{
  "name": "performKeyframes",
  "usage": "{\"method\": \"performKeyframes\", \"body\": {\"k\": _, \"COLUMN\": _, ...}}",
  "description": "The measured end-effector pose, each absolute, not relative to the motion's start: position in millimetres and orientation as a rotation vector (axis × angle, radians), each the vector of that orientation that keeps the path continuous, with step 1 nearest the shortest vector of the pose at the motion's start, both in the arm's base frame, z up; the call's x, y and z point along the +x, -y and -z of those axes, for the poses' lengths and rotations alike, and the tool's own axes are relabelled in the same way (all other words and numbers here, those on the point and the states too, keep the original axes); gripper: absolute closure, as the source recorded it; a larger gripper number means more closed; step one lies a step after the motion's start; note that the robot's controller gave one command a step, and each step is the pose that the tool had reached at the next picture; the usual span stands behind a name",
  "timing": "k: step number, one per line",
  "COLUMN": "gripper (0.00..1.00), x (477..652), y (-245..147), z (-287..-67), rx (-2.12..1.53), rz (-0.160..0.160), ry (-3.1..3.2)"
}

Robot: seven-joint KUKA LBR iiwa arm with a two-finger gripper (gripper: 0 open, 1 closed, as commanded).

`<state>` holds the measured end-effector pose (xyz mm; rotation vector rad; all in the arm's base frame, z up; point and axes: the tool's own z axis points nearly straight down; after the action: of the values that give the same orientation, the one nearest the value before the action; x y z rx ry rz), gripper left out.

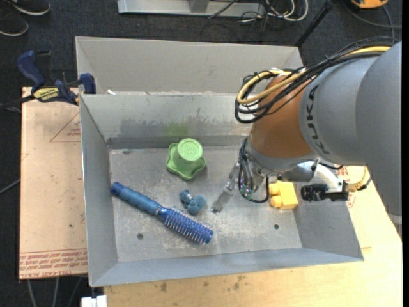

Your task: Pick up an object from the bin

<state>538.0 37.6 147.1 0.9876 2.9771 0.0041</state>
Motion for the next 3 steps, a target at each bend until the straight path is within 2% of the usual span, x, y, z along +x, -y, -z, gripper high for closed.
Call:
{"method": "performKeyframes", "body": {"k": 1, "gripper": 0.0, "x": 537.1, "y": -38, "z": -69, "rx": 1.405, "rz": 0.002, "ry": -2.815}}
{"method": "performKeyframes", "body": {"k": 2, "gripper": 0.0, "x": 504.2, "y": -30, "z": -69, "rx": 1.632, "rz": 0.001, "ry": -2.686}}
{"method": "performKeyframes", "body": {"k": 3, "gripper": 0.0, "x": 489.1, "y": -24, "z": -135, "rx": 1.54, "rz": -0.003, "ry": -2.735}}
